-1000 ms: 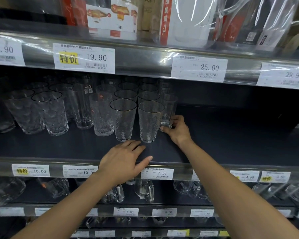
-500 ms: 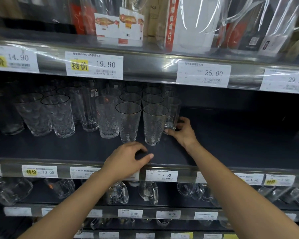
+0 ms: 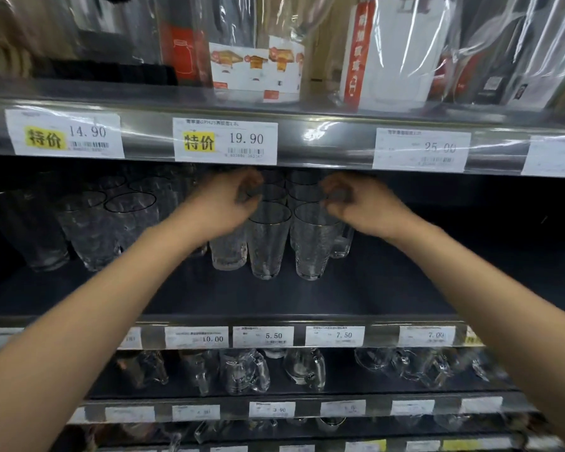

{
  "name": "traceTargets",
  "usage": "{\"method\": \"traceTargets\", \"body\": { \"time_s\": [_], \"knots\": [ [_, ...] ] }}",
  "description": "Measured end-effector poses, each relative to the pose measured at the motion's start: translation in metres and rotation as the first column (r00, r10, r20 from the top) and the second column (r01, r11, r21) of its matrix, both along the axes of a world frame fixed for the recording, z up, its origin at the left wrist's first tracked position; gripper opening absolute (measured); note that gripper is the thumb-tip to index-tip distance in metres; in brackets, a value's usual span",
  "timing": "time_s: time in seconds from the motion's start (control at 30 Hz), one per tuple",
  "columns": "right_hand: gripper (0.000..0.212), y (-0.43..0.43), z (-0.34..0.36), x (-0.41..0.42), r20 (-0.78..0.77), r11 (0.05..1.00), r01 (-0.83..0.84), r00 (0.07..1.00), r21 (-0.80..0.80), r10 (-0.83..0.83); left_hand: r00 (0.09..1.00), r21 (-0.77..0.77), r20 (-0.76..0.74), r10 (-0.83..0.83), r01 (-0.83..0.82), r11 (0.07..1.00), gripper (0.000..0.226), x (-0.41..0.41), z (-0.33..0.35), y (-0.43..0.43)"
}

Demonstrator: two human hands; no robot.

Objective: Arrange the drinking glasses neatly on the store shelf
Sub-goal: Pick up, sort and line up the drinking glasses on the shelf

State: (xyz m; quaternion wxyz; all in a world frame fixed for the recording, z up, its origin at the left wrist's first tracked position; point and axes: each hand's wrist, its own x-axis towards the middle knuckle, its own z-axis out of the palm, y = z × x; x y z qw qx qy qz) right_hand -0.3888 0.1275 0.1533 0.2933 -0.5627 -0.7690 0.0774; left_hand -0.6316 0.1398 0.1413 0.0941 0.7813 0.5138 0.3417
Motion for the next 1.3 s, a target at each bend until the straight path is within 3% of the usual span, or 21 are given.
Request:
{"method": "traceTargets", "body": {
  "time_s": [0.07, 0.13, 0.33, 0.6, 0.9, 1.3],
  "knots": [
    [0.04, 0.012, 0.009, -0.01, 0.196, 0.997, -0.021, 0.98, -0.078, 0.036, 0.984, -0.078, -0.16, -0.072, 0.06, 0.995, 0.047, 0.008, 0.01, 0.016],
    [0.049, 0.024, 0.01, -0.016, 0.282, 0.987, -0.019, 0.957, -0.158, 0.064, 0.949, -0.139, -0.288, -0.132, 0.095, 0.986, 0.056, 0.015, 0.015, 0.03],
    [0.048, 0.049, 0.0, -0.019, 0.353, 0.97, -0.026, 0.929, -0.242, 0.113, 0.826, -0.254, -0.521, -0.215, 0.091, 0.963, 0.055, 0.027, 0.01, 0.072],
    [0.031, 0.071, -0.016, -0.016, 0.381, 0.979, -0.021, 0.92, -0.203, 0.098, 0.784, -0.278, -0.554, -0.279, 0.142, 0.95, 0.026, 0.023, -0.002, 0.098],
    [0.034, 0.076, -0.016, -0.018, 0.317, 0.972, -0.082, 0.936, -0.22, 0.151, 0.834, -0.254, -0.475, -0.28, 0.175, 0.951, 0.025, 0.027, -0.009, 0.101],
    [0.033, 0.086, -0.019, -0.015, 0.267, 0.975, -0.098, 0.952, -0.201, 0.151, 0.83, -0.312, -0.446, -0.335, 0.207, 0.927, 0.022, 0.026, -0.005, 0.108]
  ]
}}
